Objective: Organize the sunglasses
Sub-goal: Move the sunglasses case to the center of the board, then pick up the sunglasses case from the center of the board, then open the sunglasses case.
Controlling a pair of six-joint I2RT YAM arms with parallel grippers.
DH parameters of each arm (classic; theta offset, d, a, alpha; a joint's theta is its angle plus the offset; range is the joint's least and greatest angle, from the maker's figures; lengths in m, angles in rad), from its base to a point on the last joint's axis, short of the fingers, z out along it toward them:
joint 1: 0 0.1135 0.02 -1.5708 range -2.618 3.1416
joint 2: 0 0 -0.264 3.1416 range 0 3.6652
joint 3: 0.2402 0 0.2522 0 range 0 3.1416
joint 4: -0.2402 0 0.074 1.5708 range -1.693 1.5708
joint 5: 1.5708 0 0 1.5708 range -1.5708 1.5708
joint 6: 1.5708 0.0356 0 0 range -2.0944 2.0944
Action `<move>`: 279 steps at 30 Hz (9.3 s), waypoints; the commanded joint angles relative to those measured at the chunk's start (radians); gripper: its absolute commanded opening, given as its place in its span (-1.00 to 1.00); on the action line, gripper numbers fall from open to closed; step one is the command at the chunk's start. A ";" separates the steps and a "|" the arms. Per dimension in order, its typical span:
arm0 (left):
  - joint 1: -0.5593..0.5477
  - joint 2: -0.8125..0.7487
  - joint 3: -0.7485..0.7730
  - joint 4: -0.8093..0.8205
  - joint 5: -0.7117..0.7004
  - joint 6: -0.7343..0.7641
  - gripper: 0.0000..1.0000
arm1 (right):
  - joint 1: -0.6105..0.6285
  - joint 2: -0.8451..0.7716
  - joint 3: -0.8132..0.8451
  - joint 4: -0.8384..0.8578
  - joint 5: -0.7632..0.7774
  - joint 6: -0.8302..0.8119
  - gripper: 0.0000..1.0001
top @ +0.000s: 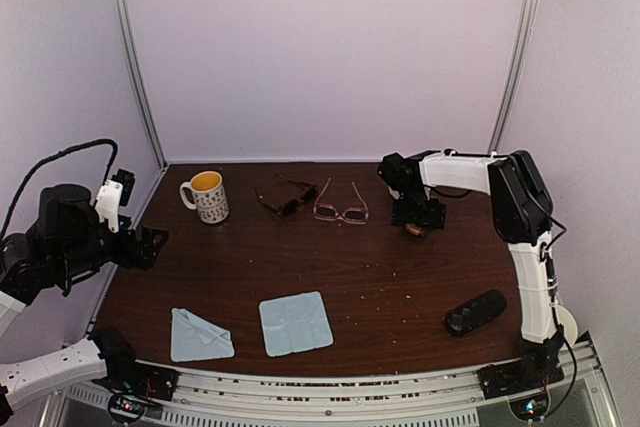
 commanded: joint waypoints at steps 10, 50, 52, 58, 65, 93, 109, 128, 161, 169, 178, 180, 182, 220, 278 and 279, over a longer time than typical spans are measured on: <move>-0.003 0.006 -0.007 0.057 0.004 0.014 0.96 | -0.044 -0.016 0.009 0.014 -0.035 -0.041 0.64; -0.004 0.009 -0.007 0.058 0.020 0.017 0.96 | 0.425 -0.529 -0.755 0.327 -0.204 -0.101 1.00; -0.004 0.009 -0.007 0.057 0.019 0.017 0.96 | 0.424 -0.540 -0.746 0.325 -0.199 -0.109 1.00; -0.003 0.011 -0.007 0.059 0.021 0.017 0.95 | 0.425 -0.555 -0.724 0.298 -0.157 -0.119 1.00; -0.005 0.007 -0.007 0.059 0.021 0.015 0.96 | 0.414 -0.530 -0.678 0.287 -0.155 -0.127 1.00; -0.005 0.007 -0.008 0.059 0.017 0.015 0.96 | 0.308 -0.552 -0.807 0.455 -0.280 -0.107 0.67; -0.005 0.006 -0.008 0.058 0.016 0.015 0.96 | 0.277 -0.610 -0.848 0.477 -0.297 -0.119 0.48; -0.004 0.019 -0.009 0.066 0.034 0.022 0.96 | 0.303 -0.774 -0.890 0.714 -0.488 -0.272 -0.19; -0.016 0.303 -0.138 0.867 0.887 -0.082 0.95 | 0.388 -0.857 -1.072 1.584 -0.950 -0.390 -0.38; -0.098 0.462 0.002 0.837 0.919 0.003 0.95 | 0.418 -0.828 -1.075 1.617 -0.912 -0.419 -0.57; -0.111 0.488 0.201 0.556 0.889 0.259 0.96 | 0.442 -0.846 -1.035 1.619 -0.836 -0.525 -0.60; -0.110 0.477 0.207 0.569 0.854 0.308 0.96 | 0.441 -0.857 -0.959 1.533 -0.825 -0.600 -0.60; -0.110 0.472 0.225 0.579 0.820 0.349 0.96 | 0.439 -0.853 -0.838 1.396 -0.836 -0.698 -0.57; -0.080 0.450 0.064 0.985 1.177 0.187 0.84 | 0.521 -0.697 -0.548 1.422 -1.205 -0.729 -0.65; -0.080 0.496 0.135 0.773 0.752 0.250 -0.59 | 0.551 -0.694 -0.543 1.291 -0.540 -0.934 -0.80; -0.080 0.499 0.138 0.770 0.739 0.251 -0.58 | 0.555 -0.692 -0.543 1.291 -0.523 -0.941 -0.80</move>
